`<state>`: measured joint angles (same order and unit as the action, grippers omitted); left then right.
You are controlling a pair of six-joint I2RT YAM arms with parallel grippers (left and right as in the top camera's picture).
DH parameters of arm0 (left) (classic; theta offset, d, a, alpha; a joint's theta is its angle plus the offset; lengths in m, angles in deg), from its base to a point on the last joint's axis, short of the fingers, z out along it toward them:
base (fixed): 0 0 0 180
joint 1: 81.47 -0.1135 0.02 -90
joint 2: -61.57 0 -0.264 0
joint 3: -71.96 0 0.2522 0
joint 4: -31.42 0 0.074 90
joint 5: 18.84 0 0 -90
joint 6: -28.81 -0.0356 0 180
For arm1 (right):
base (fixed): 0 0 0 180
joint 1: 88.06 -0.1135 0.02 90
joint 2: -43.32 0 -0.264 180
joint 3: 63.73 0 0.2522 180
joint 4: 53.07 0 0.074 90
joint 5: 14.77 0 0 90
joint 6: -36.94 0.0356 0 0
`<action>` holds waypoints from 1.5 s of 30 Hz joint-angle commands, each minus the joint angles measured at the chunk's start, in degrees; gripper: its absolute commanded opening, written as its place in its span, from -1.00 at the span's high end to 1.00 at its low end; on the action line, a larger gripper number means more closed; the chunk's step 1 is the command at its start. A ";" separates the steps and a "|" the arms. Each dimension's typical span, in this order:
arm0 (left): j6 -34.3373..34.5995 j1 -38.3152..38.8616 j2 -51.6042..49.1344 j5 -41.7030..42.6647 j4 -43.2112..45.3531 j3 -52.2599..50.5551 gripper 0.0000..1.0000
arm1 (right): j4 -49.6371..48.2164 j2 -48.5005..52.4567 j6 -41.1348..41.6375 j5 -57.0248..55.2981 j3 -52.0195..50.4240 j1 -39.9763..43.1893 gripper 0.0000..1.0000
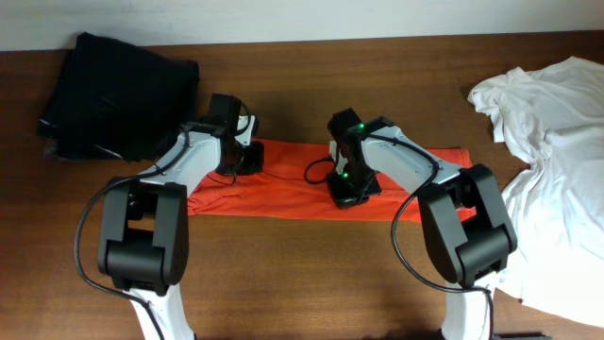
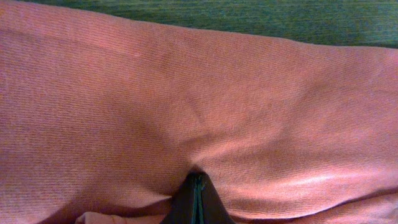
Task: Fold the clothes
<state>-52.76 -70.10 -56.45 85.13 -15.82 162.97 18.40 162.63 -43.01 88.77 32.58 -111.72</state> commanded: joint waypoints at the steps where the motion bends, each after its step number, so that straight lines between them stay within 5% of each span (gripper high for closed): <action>1: 0.11 -1.42 -2.95 -6.54 -1.73 -2.16 0.99 | 1.92 -4.02 -1.86 -1.01 6.58 3.08 0.78; 3: 0.11 -1.44 -2.95 -6.54 -1.46 -2.16 0.99 | -1.90 -3.67 -1.84 -2.78 6.54 8.44 0.76; 9: 0.09 -1.44 -2.95 -6.54 -1.27 -2.16 0.99 | -10.34 -0.85 -1.81 -1.73 1.64 7.85 0.76; 31: 0.09 -1.42 -2.95 -6.54 -1.33 -2.16 0.99 | -16.55 1.07 -1.60 -3.91 -2.27 3.80 0.91; 45: 0.09 -1.44 -2.95 -6.58 -1.27 -2.16 0.99 | -4.70 1.07 -1.60 0.20 -2.40 3.80 0.91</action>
<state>-52.76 -70.21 -56.45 85.09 -15.82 162.97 11.71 162.63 -44.46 88.07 31.66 -107.66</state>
